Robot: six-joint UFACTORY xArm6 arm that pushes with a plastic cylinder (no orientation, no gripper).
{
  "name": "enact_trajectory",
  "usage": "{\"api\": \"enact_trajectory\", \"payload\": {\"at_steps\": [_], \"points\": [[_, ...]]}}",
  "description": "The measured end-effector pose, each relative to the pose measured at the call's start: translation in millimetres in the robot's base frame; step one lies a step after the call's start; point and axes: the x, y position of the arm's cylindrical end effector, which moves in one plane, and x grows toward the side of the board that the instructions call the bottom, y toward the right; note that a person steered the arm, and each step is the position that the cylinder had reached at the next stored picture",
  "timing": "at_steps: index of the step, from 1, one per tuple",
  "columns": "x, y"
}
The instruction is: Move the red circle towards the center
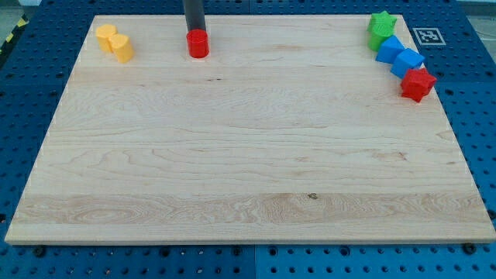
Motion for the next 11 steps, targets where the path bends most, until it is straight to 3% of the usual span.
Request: {"api": "enact_trajectory", "payload": {"at_steps": [2, 4, 7, 11], "points": [[9.9, 11.3], [5.9, -33.8], [47.7, 23.3], [54.2, 80.4]]}}
